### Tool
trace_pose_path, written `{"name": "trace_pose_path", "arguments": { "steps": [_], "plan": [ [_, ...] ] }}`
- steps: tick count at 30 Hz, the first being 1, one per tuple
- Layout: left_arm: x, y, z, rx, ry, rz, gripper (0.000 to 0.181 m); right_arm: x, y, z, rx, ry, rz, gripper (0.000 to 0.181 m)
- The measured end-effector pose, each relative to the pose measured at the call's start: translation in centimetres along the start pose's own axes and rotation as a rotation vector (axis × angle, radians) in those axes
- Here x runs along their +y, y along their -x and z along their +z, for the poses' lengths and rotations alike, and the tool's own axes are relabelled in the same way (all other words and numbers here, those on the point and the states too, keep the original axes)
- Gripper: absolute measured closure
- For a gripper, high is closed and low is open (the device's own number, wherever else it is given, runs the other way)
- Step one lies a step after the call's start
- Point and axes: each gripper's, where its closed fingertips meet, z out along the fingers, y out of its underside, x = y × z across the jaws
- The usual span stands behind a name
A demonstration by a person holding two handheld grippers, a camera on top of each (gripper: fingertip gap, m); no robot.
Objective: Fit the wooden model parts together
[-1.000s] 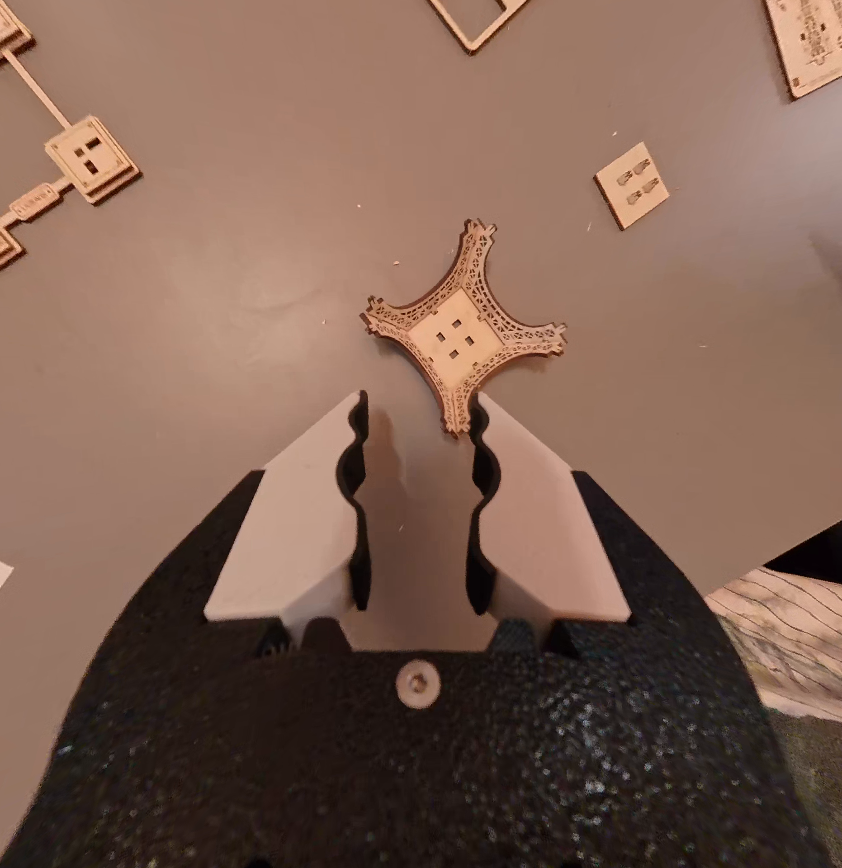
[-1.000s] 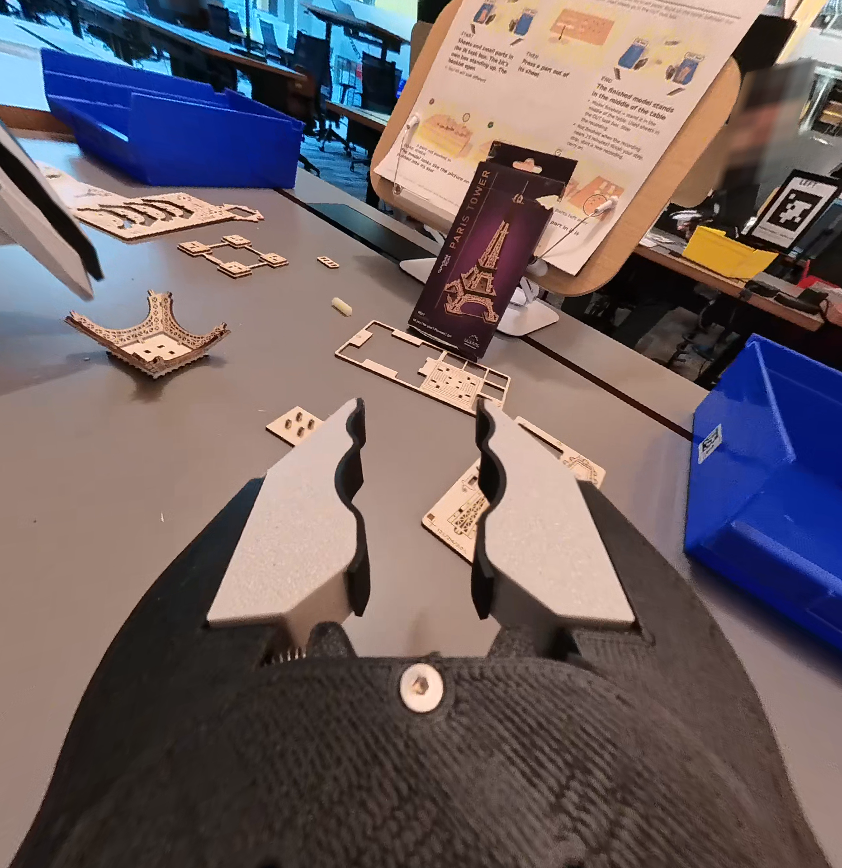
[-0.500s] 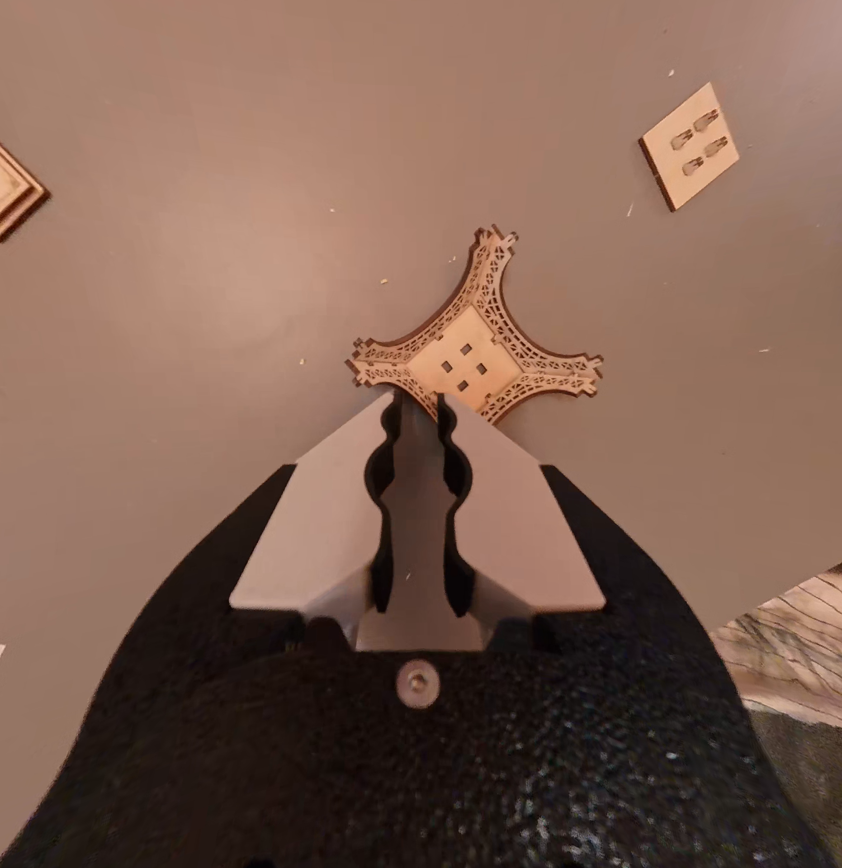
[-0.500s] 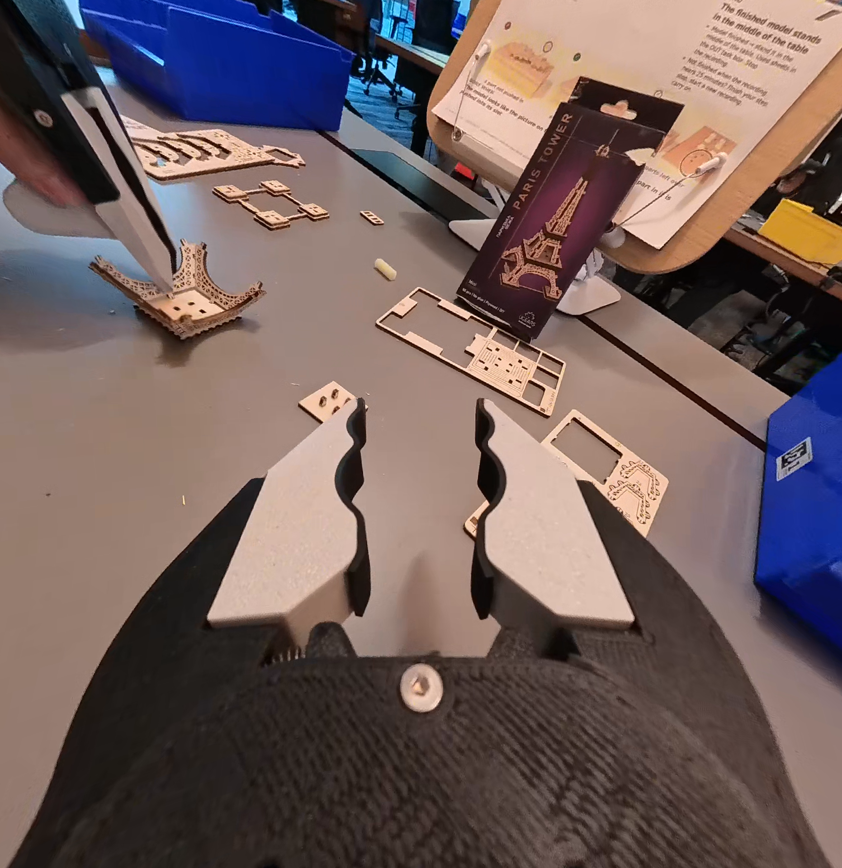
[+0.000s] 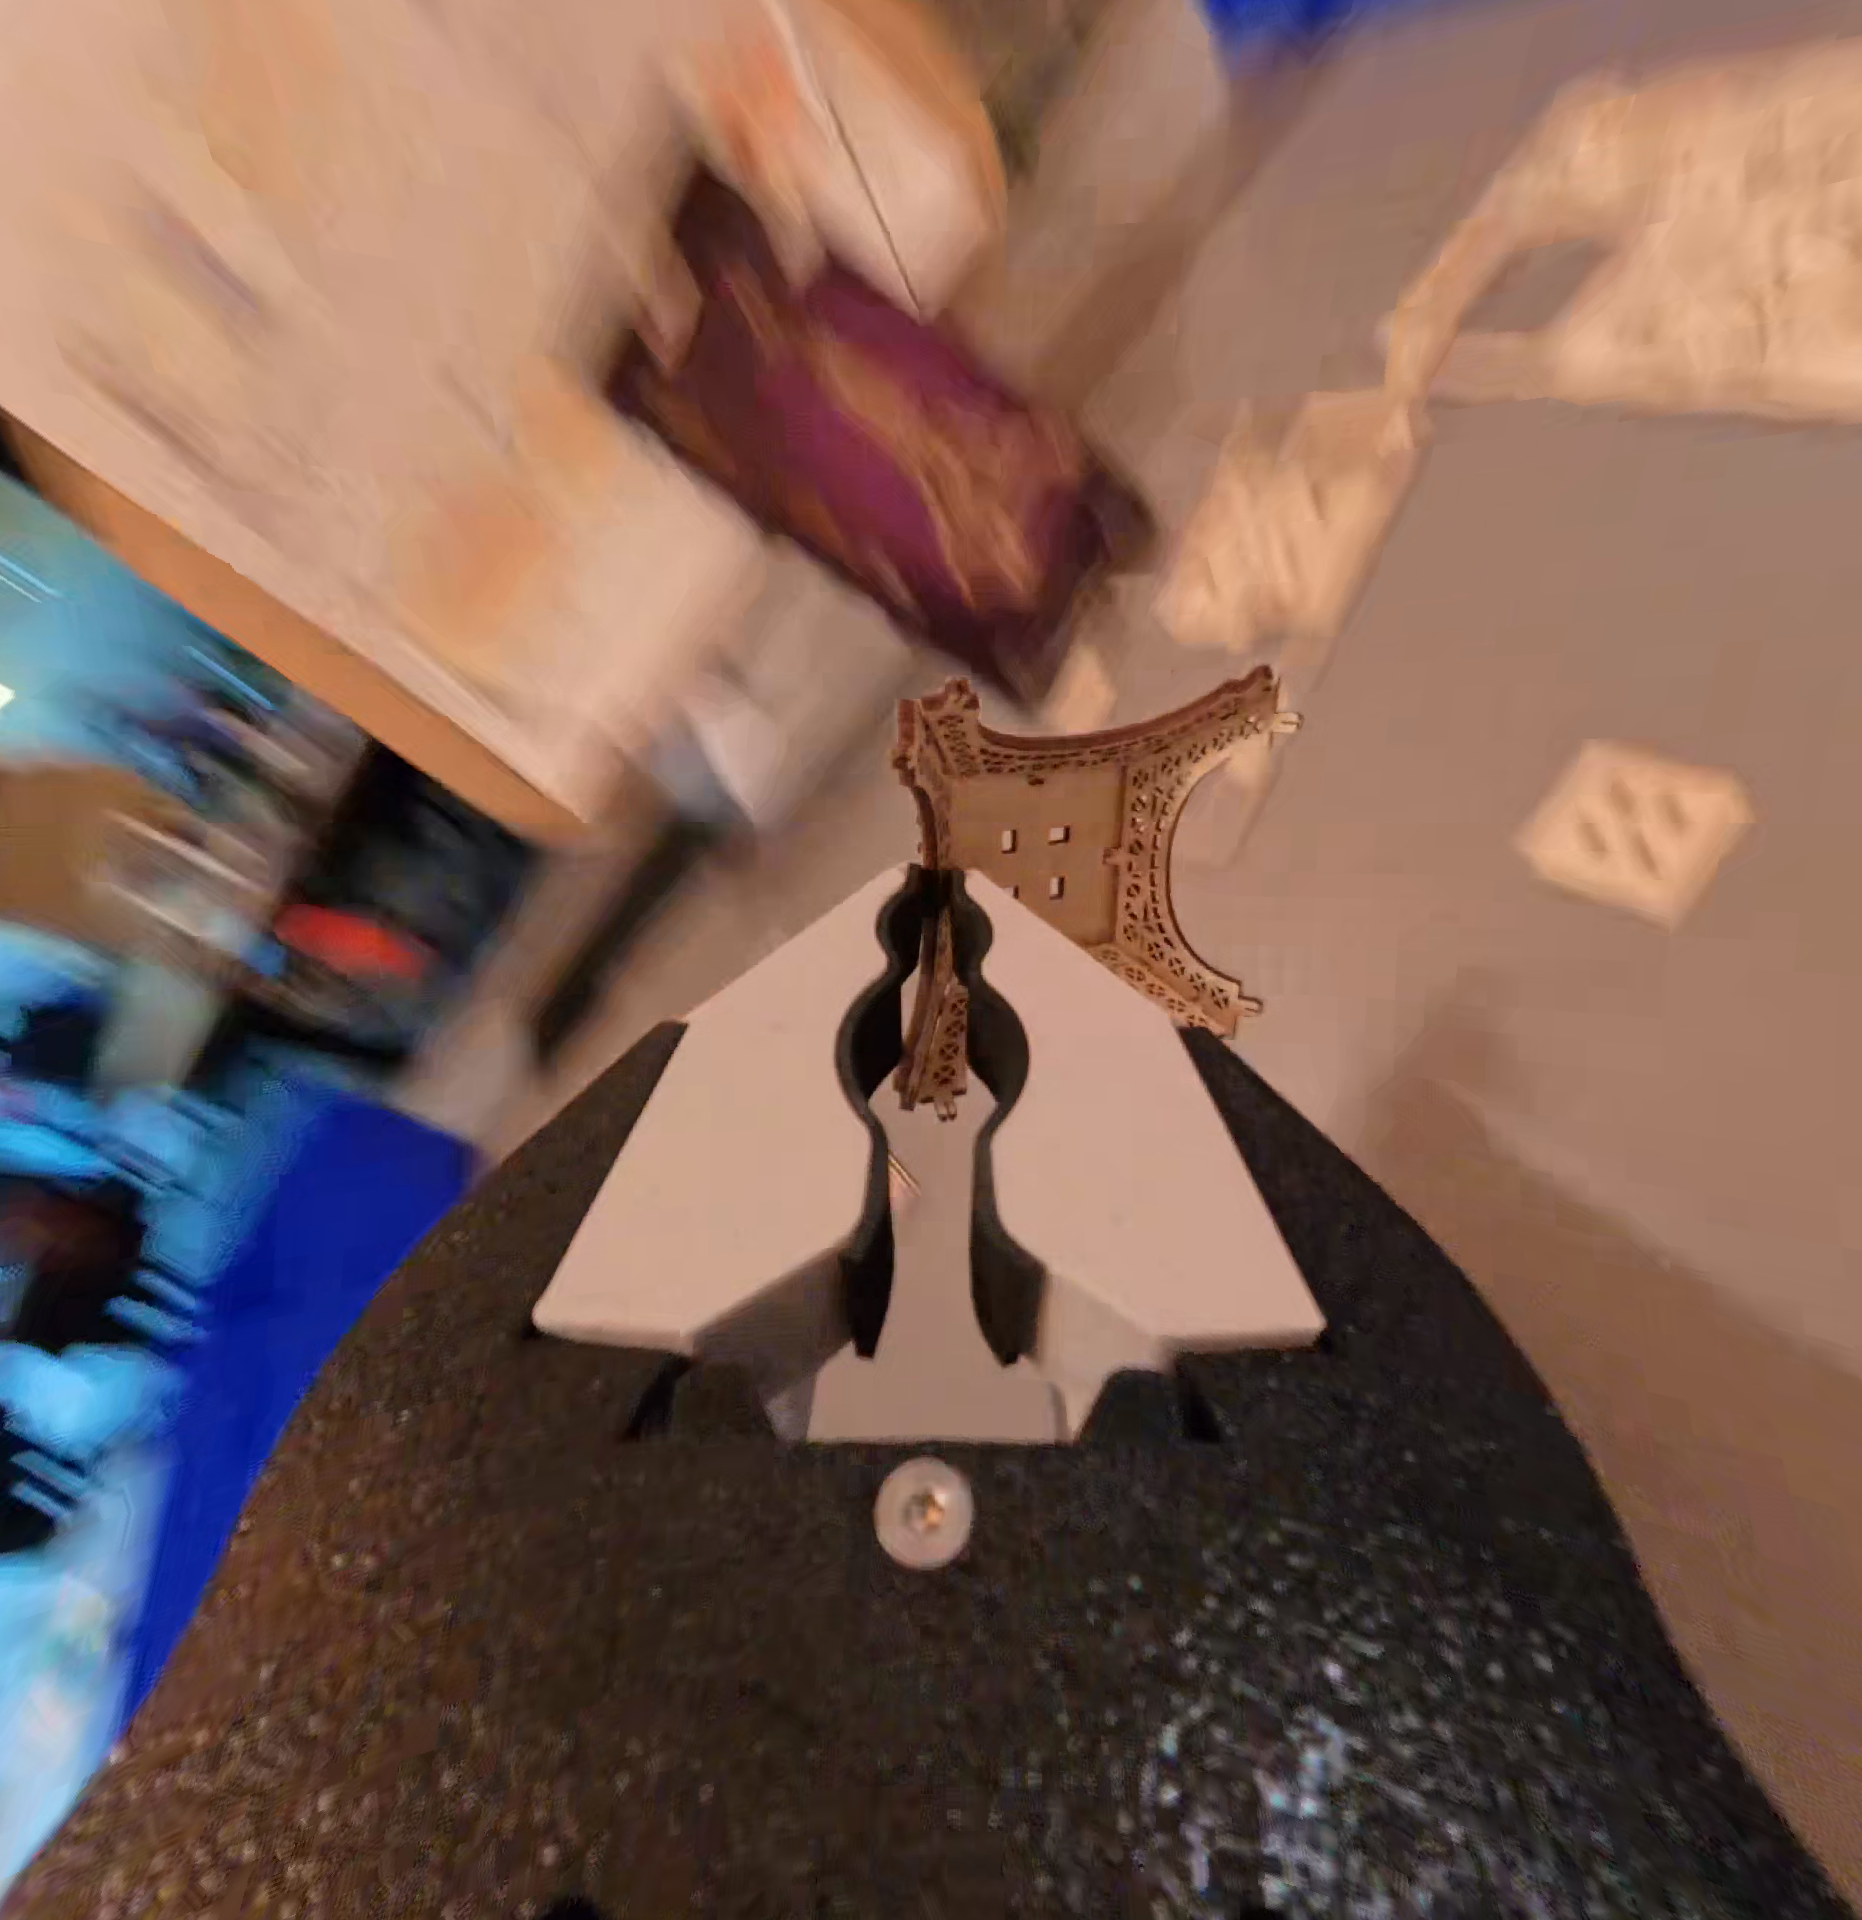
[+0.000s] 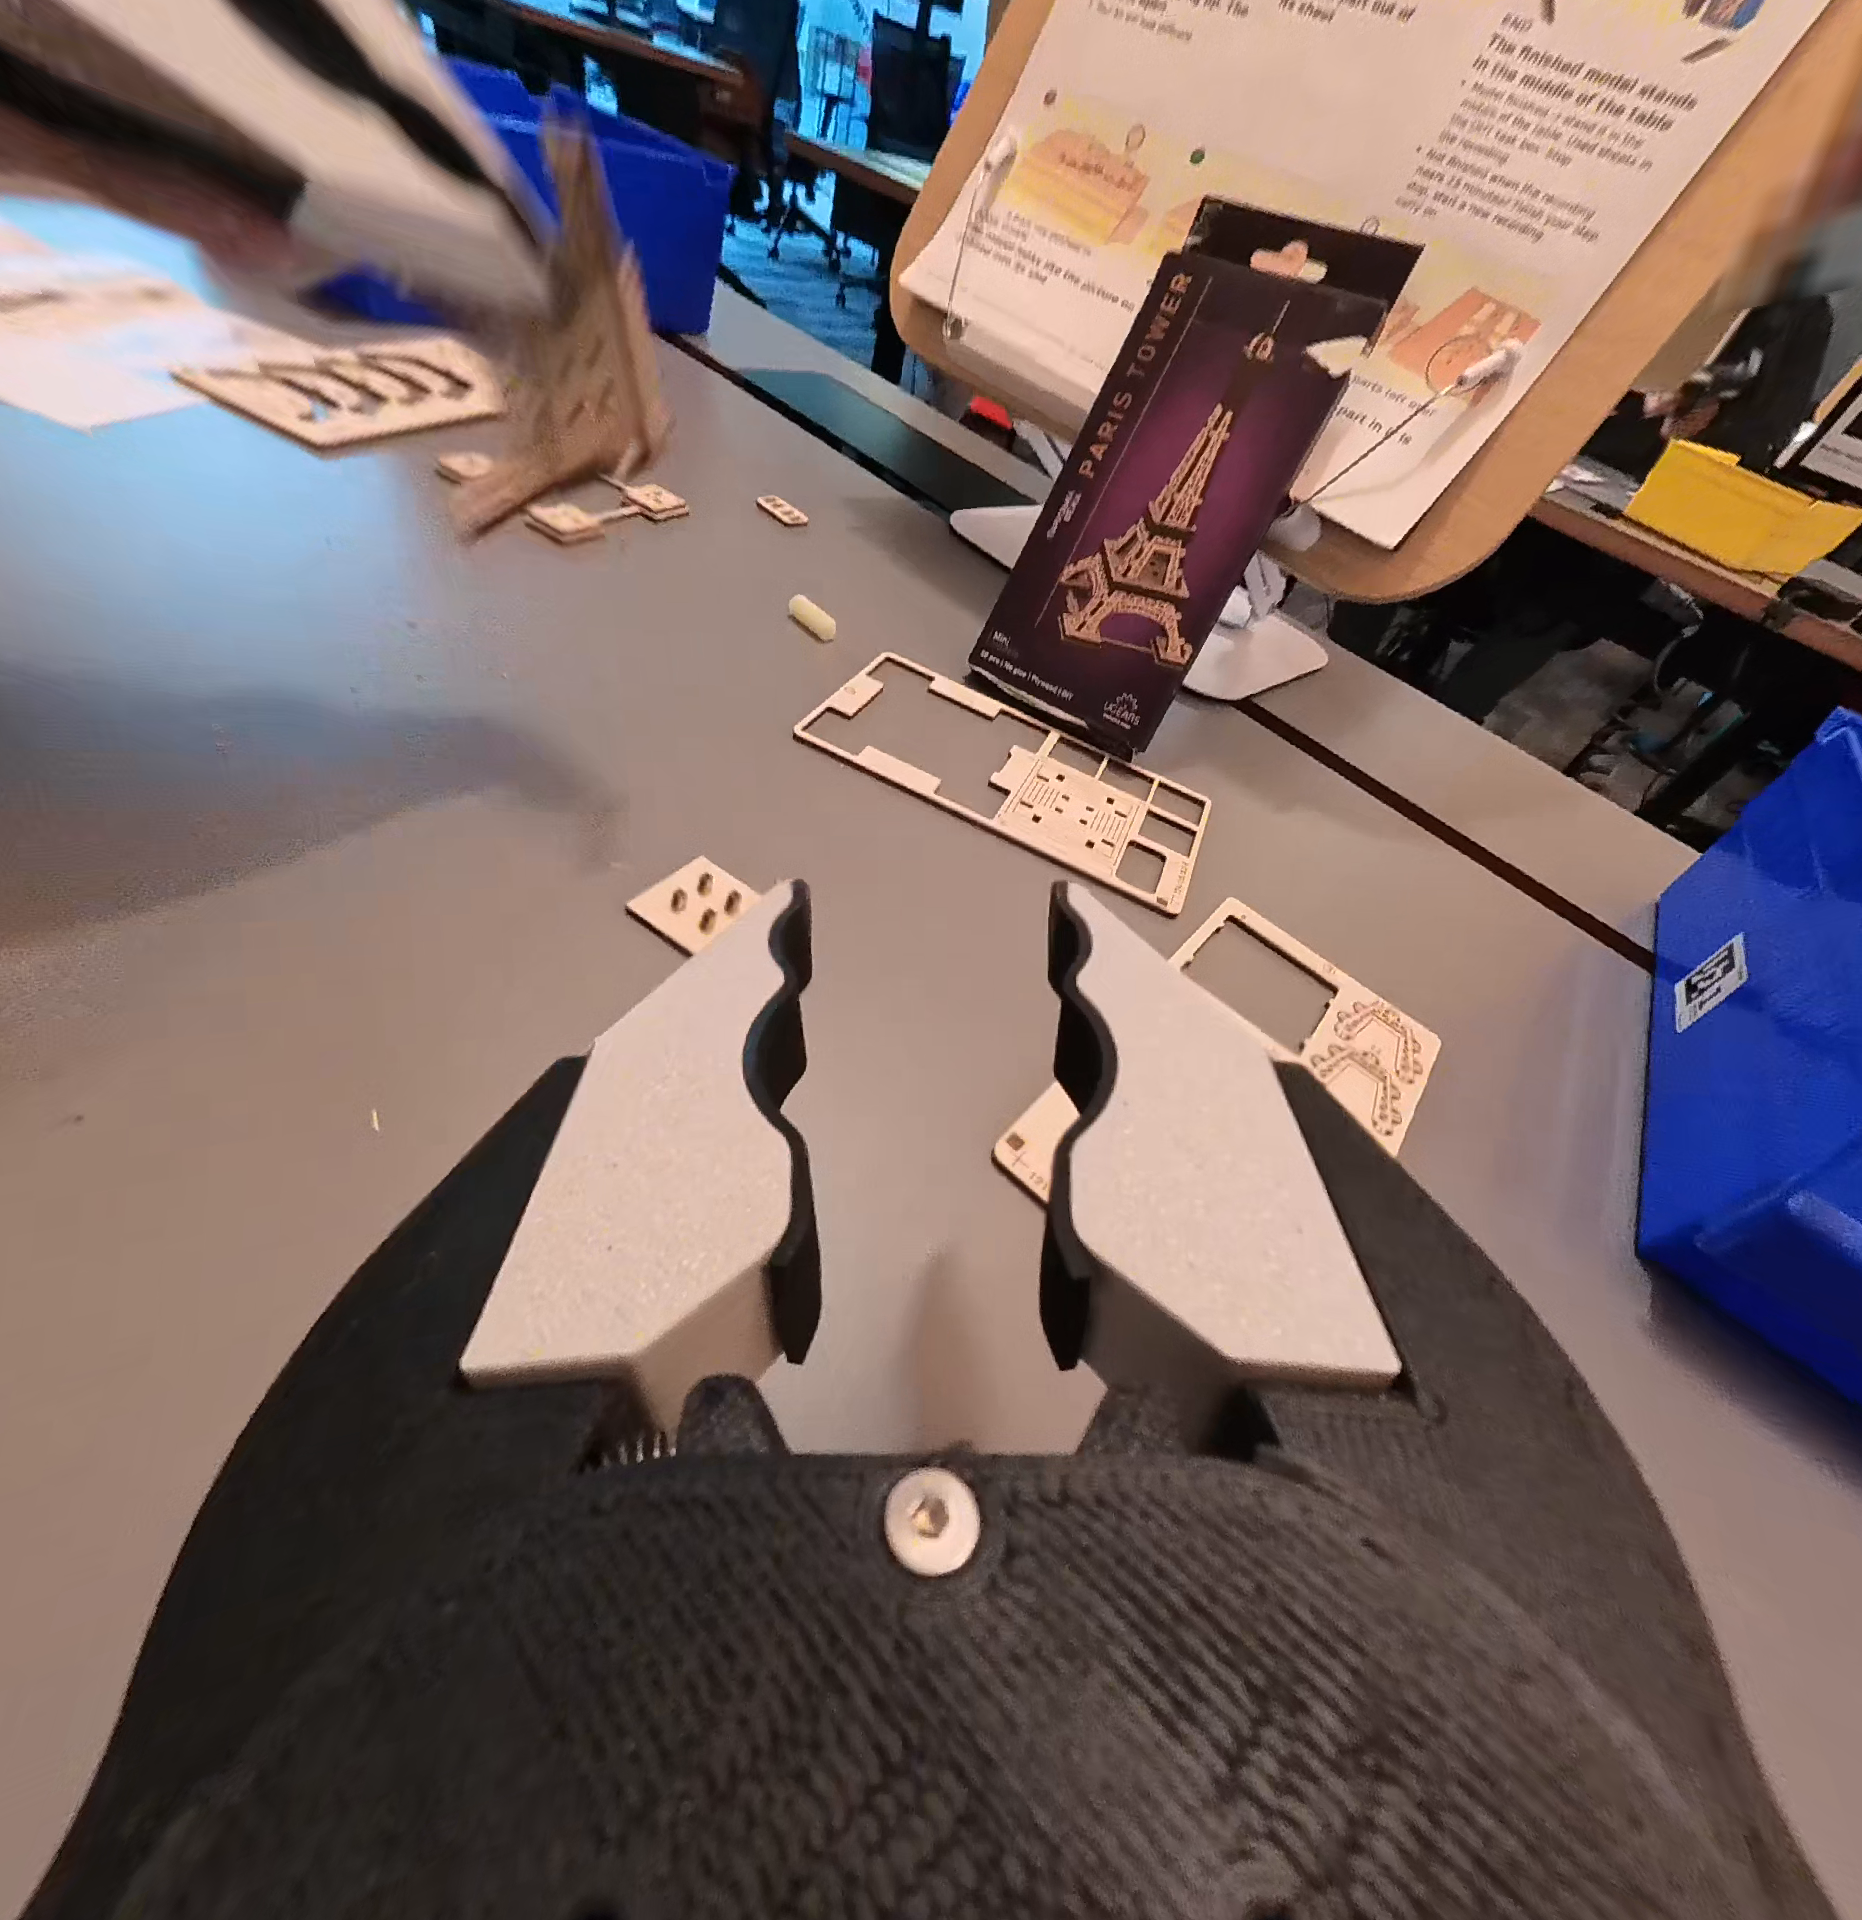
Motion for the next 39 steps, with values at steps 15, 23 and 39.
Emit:
{"name": "trace_pose_path", "arguments": {
  "steps": [15,23,39],
  "plan": [
    [-22.7,0.3,-18.3,-0.542,-1.179,0.286,0.18,-3.9,-0.3,-2.0,0.035,-0.166,-0.064,0.141],
    [-25.0,4.3,-22.0,0.187,-1.574,-0.492,0.18,-3.3,-1.3,-2.4,0.061,-0.147,-0.052,0.142],
    [-23.3,7.9,-22.5,1.379,-1.888,-1.121,0.181,-3.0,-0.7,-2.0,0.048,-0.11,-0.096,0.142]
  ]
}}
